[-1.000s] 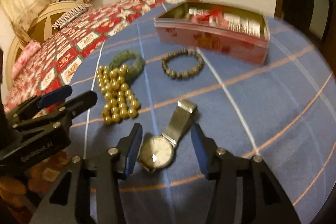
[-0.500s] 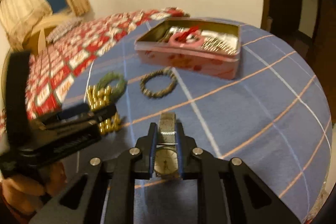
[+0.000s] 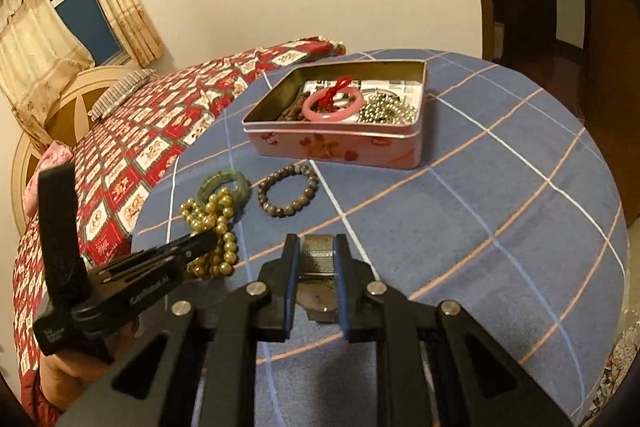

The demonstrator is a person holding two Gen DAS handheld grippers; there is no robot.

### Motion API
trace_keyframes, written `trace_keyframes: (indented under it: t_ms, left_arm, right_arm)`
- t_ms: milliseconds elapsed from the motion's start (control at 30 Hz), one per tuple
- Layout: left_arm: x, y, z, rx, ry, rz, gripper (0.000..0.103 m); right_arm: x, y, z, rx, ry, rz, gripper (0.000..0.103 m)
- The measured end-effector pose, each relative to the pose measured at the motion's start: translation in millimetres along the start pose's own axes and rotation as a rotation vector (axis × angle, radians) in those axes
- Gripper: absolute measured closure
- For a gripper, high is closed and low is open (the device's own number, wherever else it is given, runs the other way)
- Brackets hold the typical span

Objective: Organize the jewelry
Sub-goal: 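Carry the pearl strand and wristwatch over the tin with both tools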

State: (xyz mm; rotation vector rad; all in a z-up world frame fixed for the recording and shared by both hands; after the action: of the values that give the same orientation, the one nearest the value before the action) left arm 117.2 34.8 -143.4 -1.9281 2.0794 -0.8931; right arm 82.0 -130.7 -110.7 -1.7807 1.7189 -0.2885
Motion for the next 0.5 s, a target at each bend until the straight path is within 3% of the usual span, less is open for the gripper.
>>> trace_keyframes:
  t_ms: [500]
  left_arm:
    - [18.0,-21.6,-76.5,0.197,0.072,0.08,0.093]
  right_arm:
    - [-5.3,-13.0,-31.9,0.098,-0.039,0.005,0.084]
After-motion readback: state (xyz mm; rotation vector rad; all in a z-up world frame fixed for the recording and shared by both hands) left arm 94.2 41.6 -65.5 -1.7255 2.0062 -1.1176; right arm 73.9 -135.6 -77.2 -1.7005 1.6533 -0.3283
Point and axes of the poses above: each gripper's, at about its wrist camera, not at the fingertips, and z roughly the way its jaws point, x to its right, y to its underside, the point moved 4 cm from there along z, roughly the way its jaws point, and after that the axes turned 8 degrees about -x, right-handed, at the moved point
